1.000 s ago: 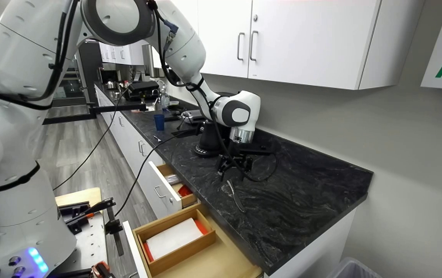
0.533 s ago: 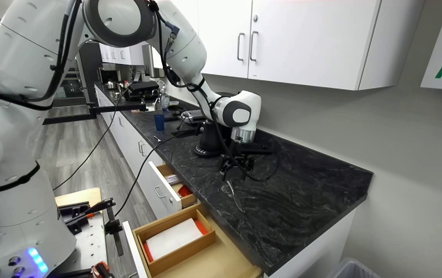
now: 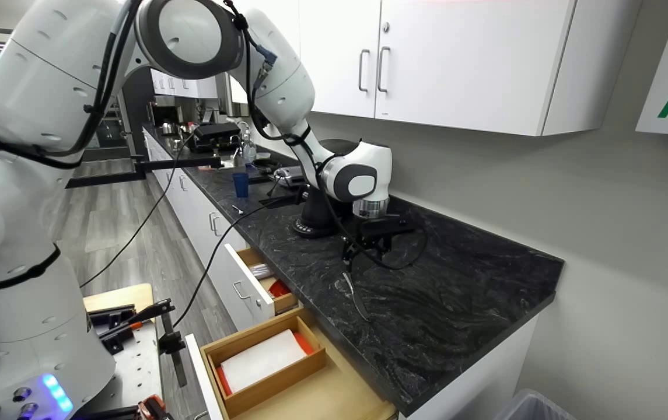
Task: Get the knife that is on top of the cabinet and place it in the box that is in the open file cabinet
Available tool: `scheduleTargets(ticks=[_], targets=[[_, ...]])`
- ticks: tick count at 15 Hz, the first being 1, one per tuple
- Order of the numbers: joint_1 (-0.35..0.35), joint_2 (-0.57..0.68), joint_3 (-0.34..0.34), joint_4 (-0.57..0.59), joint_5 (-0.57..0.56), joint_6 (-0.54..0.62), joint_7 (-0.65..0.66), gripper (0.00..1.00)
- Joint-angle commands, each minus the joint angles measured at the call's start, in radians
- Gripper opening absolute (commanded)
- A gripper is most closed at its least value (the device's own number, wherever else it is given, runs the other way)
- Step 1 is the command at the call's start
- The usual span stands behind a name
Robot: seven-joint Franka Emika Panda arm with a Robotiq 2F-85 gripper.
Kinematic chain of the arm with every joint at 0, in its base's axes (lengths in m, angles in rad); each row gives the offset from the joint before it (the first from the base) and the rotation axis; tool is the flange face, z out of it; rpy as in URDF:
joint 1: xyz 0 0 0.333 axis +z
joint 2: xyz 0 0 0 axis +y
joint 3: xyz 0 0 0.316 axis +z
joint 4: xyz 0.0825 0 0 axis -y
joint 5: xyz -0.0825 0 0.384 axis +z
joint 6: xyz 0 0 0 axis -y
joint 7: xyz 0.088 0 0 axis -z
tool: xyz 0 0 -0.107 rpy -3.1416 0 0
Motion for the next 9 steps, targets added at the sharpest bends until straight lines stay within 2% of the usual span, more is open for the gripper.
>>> scheduleTargets(ticks=[1, 5, 9], targets=[[-0.017, 0.025, 0.025, -0.021, 0.019, 0.096, 0.011, 1.00], [0.009, 0.040, -0.002, -0.025, 0.002, 0.051, 0.104, 1.00], [-0.012, 0.041, 0.031, -0.053, 0.020, 0.088, 0.117, 1.00]])
